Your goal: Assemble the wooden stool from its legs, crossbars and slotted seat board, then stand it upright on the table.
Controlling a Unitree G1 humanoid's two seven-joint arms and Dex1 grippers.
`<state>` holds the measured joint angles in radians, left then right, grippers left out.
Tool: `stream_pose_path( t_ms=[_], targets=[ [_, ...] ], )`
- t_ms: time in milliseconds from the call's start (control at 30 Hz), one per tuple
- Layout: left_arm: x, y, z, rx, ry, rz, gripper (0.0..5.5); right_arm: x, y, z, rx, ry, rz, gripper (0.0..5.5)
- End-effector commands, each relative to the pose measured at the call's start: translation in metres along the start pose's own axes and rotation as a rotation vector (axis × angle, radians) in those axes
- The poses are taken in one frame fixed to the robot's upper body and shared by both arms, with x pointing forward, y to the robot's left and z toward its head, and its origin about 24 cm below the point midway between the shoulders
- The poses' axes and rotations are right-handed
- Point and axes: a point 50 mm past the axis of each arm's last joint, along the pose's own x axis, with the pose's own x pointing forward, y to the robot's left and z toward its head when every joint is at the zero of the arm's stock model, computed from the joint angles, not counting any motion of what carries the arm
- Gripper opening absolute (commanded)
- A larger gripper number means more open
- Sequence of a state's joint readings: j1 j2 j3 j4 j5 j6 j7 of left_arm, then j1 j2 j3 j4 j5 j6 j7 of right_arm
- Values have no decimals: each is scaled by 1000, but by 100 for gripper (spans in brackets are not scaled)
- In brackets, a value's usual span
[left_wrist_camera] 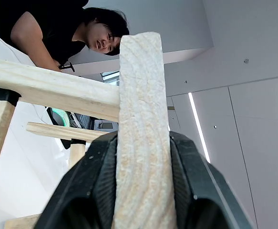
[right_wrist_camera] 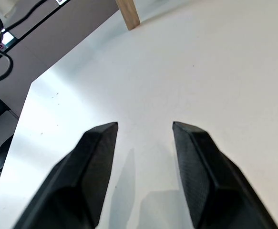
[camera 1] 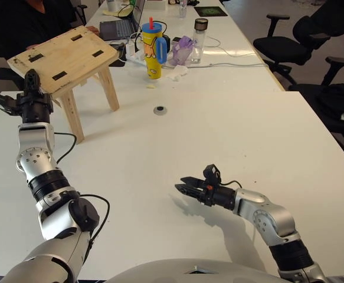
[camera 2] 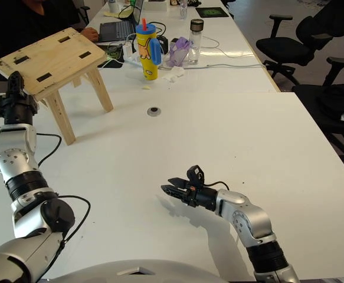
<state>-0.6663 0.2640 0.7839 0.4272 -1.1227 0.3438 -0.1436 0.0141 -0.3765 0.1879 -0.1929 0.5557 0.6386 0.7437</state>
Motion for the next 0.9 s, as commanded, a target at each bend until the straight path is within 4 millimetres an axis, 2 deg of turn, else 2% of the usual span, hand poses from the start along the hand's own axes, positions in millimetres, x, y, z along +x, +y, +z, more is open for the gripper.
stream_pose_path(
  t_ms=[33, 67, 200, 333, 467, 567, 667, 767, 900],
  targets=[
    [-10, 36, -26, -35, 57, 168, 131, 2, -3, 4, -18, -1, -20, 214],
    [-10, 37, -23, -63, 20, 174, 168, 2, -3, 3, -19, 2, -21, 214],
    [-11, 44, -5, -129, -117, 202, 218, 4, -1, 1, -20, 14, -13, 214],
    [-13, 49, 7, -164, -178, 214, 283, 4, -1, 0, -22, 21, -13, 214],
    [-10, 40, 13, -227, -201, 138, 348, 5, -1, 0, -20, 24, -11, 214],
    [-8, 29, 9, -262, -163, 65, 388, 7, 1, -2, -17, 24, -9, 214],
    [-18, 20, 7, -288, -135, -36, 431, 7, 2, -3, -17, 29, -7, 214],
    [-34, 25, 3, -254, -145, 1, 487, 7, 2, -6, -13, 36, -8, 214],
    [-54, 21, -2, -196, -159, 19, 537, 4, 4, -10, -6, 50, -5, 214]
  ],
)
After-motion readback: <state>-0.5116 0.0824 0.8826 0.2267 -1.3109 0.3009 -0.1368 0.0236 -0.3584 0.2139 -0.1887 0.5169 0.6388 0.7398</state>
